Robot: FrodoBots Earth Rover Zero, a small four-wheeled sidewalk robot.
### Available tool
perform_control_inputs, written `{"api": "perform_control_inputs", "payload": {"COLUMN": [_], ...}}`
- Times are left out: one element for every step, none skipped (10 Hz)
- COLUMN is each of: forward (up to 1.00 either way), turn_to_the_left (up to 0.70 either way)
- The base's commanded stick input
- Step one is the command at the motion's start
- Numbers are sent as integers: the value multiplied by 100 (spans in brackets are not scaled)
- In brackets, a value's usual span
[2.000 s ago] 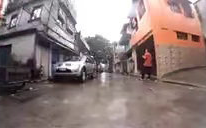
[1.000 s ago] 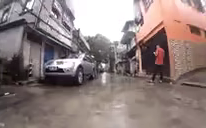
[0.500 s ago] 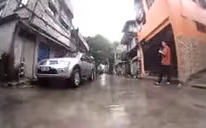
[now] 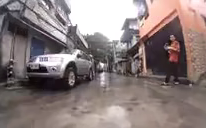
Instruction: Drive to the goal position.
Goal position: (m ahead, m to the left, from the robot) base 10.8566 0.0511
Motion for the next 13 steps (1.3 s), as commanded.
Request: {"api": "perform_control_inputs", "payload": {"forward": [99,99,99,99,99,99,99,99,99,99,99,99,99], "turn_to_the_left": [0,0,0,0,0,0,0,0,0,0,0,0,0]}}
